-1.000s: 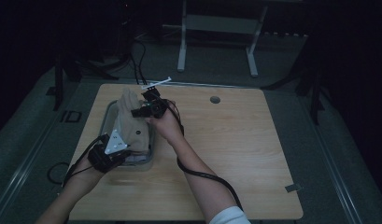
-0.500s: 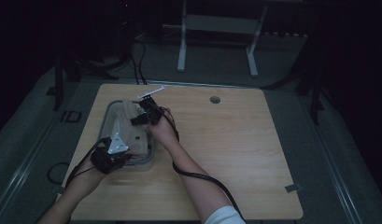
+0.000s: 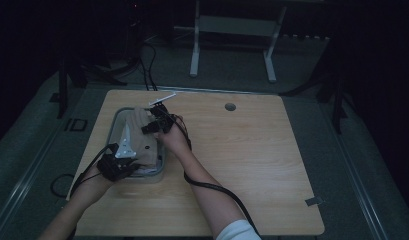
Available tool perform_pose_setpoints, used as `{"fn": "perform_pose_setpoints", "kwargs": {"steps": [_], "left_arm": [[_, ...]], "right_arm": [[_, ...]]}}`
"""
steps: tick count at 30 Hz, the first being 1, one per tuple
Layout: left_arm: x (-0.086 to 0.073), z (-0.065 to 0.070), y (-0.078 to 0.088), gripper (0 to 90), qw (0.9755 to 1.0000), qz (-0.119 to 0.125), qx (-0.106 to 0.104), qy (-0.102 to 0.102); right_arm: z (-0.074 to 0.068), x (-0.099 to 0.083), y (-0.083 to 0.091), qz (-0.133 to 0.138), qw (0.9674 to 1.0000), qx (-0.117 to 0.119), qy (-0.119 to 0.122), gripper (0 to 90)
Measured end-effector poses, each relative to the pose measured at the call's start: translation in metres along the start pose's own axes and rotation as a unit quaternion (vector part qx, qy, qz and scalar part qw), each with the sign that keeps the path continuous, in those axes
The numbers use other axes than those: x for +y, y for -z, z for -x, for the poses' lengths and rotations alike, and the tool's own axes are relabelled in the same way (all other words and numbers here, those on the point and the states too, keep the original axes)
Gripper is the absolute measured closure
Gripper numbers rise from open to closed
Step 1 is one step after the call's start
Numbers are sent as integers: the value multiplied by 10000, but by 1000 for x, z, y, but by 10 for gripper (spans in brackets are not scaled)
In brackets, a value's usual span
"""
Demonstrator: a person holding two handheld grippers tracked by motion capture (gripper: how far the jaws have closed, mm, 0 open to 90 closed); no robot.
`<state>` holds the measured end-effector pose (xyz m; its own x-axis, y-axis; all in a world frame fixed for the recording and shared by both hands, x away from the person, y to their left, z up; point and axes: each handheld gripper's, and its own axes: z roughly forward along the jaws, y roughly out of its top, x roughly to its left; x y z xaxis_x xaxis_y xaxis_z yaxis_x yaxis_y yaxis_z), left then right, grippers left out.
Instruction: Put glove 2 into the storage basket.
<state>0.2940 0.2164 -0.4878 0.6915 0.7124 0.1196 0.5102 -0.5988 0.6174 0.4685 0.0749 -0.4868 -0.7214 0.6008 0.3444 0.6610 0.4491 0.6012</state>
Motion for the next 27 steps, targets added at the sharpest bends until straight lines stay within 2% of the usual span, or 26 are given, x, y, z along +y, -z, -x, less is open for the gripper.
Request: {"fn": "perform_pose_setpoints", "kwargs": {"steps": [3,5,7,11,14,17,19,21,22,23,24,25,27], "left_arm": [[-1,0,-4,791,10000,-48,-71,-3],[-1,-1,-4,782,9999,-27,-128,65],[-1,-2,-1,720,9998,38,-141,144],[0,-3,12,513,9997,198,-51,154],[-1,-2,20,452,9995,247,42,194],[-2,-2,26,409,9989,370,59,272],[-3,-2,31,385,9984,451,87,342],[-4,-3,35,333,9970,623,194,422],[-4,-2,36,279,9961,727,220,449],[-3,-1,39,259,9955,827,189,419],[-3,-1,39,222,9955,827,189,419],[-1,2,40,183,9941,978,165,449],[2,6,39,171,9916,1176,67,542]], "right_arm": [[1,-3,-1,21,10000,5,-17,672],[1,-3,0,29,10000,10,-40,664],[1,-3,2,32,10000,1,1,642],[2,-4,7,78,10000,-37,-34,509],[2,-4,11,73,9999,-39,75,450],[1,-5,19,72,9999,33,124,344],[0,-5,27,117,9996,15,260,287],[-1,-5,34,139,9993,106,330,259],[-1,-5,39,202,9991,69,373,248],[-2,-5,42,256,9989,69,382,248],[-2,-5,42,256,9989,69,382,248],[-3,-8,51,341,9983,160,435,220],[-4,-10,57,406,9977,147,521,220]]}}
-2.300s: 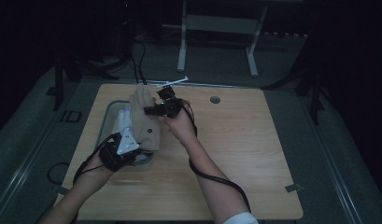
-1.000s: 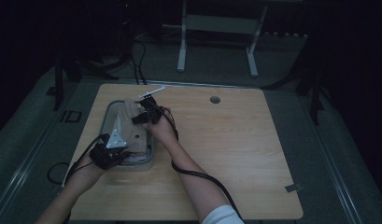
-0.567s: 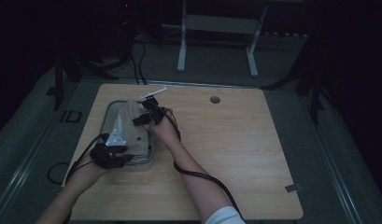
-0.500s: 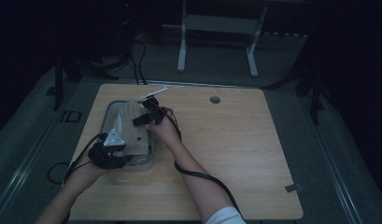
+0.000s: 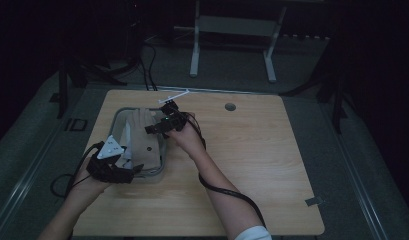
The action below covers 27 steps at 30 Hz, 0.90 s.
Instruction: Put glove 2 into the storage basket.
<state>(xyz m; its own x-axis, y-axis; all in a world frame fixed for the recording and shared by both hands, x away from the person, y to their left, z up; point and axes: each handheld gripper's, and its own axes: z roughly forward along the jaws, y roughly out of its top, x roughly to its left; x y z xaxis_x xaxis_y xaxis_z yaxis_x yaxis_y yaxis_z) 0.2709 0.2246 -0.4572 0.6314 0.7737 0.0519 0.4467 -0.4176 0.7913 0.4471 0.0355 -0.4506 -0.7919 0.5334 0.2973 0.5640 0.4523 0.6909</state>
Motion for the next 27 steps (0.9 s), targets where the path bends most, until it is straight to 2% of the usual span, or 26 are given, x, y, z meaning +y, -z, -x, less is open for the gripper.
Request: {"fn": "perform_pose_setpoints", "kwargs": {"steps": [2,7,10,11,13,22,27], "left_arm": [[2,5,-3,147,9998,162,-60,97],[7,17,-12,144,9986,424,-259,167],[10,29,-20,134,9974,540,-423,233],[10,29,-20,125,9974,540,-423,233],[11,35,-25,119,9965,587,-519,281],[16,58,-47,120,9942,609,-838,291],[18,69,-60,120,9935,586,-929,288]], "right_arm": [[-3,-3,7,-28,9999,14,148,204],[-3,-14,24,9,9993,22,362,202],[1,-23,34,0,9992,28,394,201],[1,-23,34,0,9992,28,394,201],[8,-35,42,-20,9989,-31,463,190],[31,-71,70,99,9993,-162,321,190],[44,-93,80,55,9993,-277,248,190]]}}
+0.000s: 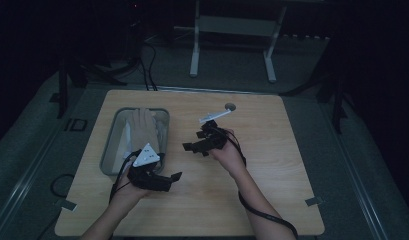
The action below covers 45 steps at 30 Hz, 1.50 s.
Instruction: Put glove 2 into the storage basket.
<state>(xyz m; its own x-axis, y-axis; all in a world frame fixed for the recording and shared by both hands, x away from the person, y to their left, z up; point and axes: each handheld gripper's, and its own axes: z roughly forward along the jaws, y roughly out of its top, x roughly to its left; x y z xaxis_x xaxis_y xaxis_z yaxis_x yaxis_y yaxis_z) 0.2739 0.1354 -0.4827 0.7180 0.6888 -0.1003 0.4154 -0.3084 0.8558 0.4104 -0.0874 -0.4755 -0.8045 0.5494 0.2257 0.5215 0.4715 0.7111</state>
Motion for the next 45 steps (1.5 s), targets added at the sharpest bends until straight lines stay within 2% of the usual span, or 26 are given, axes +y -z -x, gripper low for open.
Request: {"fn": "perform_pose_setpoints", "kwargs": {"steps": [3,7,10,14,18,20,24,28,32,34,36,39,43,45], "left_arm": [[1,4,-7,121,10000,-28,-80,-14],[1,7,-14,126,9999,-56,-95,-89],[0,12,-24,126,9997,-75,-213,-121],[-4,16,-33,126,9993,-116,-313,-136],[-11,22,-43,126,9989,-257,-312,-233],[-14,24,-48,126,9984,-321,-424,-211],[-19,30,-56,125,9975,-425,-517,-242],[-21,36,-63,125,9967,-425,-631,-282],[-25,40,-71,125,9955,-541,-702,-336],[-28,42,-74,125,9949,-583,-758,-322],[-30,44,-77,125,9945,-611,-744,-412],[-34,48,-82,125,9930,-728,-836,-420],[-37,51,-85,125,9931,-621,-850,-524],[-38,52,-86,125,9932,-577,-857,-544]], "right_arm": [[7,-12,4,-37,10000,-48,-40,190],[11,-22,7,-105,9999,-107,65,192],[16,-33,12,-104,9999,-91,47,192],[20,-44,16,-159,9998,-118,40,186],[24,-56,21,-143,9997,-169,72,186],[26,-64,23,-152,9997,-171,83,186],[28,-80,28,-193,9993,-228,224,181],[32,-94,35,-133,9994,-237,224,175],[36,-107,39,-41,9992,-262,288,171],[38,-113,40,-42,9993,-256,259,171],[40,-120,40,-113,9993,-289,209,171],[43,-129,42,-70,9994,-302,136,165],[48,-140,47,-39,9991,-401,135,155],[51,-145,50,10,9986,-490,211,140]]}}
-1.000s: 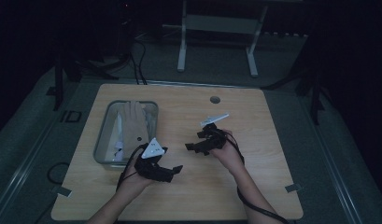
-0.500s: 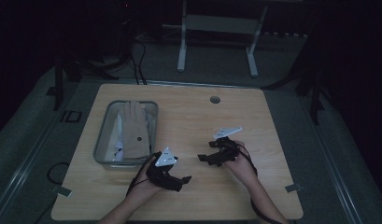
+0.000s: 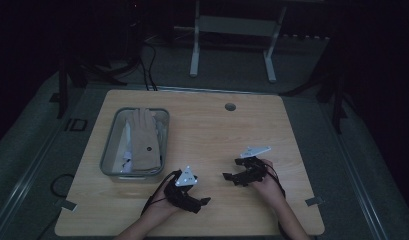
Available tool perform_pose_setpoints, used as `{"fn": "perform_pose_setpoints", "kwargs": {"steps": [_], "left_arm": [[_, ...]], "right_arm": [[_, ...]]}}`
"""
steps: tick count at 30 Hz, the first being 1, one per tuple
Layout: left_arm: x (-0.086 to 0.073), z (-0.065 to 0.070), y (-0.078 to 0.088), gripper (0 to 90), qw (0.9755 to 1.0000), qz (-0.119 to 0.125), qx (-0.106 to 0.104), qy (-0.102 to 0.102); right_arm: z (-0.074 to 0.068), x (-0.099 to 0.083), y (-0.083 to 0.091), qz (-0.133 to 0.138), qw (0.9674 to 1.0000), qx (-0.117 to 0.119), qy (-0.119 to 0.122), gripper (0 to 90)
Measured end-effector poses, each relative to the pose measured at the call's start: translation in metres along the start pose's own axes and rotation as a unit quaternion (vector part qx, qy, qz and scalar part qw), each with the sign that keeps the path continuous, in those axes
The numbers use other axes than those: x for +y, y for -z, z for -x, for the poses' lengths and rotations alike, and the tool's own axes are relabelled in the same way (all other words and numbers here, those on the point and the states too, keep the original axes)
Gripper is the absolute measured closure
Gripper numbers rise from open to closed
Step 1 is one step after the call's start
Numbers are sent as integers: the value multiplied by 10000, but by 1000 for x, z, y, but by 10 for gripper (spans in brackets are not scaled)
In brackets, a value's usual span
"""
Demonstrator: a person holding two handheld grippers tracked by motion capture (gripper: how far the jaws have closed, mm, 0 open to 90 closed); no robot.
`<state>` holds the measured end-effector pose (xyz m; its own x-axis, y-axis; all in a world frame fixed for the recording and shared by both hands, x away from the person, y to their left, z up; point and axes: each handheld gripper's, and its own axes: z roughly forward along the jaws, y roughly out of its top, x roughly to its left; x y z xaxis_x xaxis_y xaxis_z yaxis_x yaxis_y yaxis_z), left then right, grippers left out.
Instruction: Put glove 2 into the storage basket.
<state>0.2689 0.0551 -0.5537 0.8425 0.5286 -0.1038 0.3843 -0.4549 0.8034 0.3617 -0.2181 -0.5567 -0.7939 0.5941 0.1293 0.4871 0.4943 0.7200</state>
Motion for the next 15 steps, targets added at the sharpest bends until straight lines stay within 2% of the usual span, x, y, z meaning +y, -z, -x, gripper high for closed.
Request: {"fn": "perform_pose_setpoints", "kwargs": {"steps": [2,7,10,15], "left_arm": [[0,0,-1,125,10000,0,-44,-12],[-1,-1,-4,125,10000,-59,-78,14],[-2,-1,-5,125,9999,-83,-131,41],[-3,-2,-6,125,9998,-135,-144,49]], "right_arm": [[2,-4,3,-2,10000,-44,-23,139],[8,-15,8,60,9997,-208,93,139],[10,-16,10,172,9996,-192,108,142],[9,-16,8,157,9994,-220,198,144]]}}
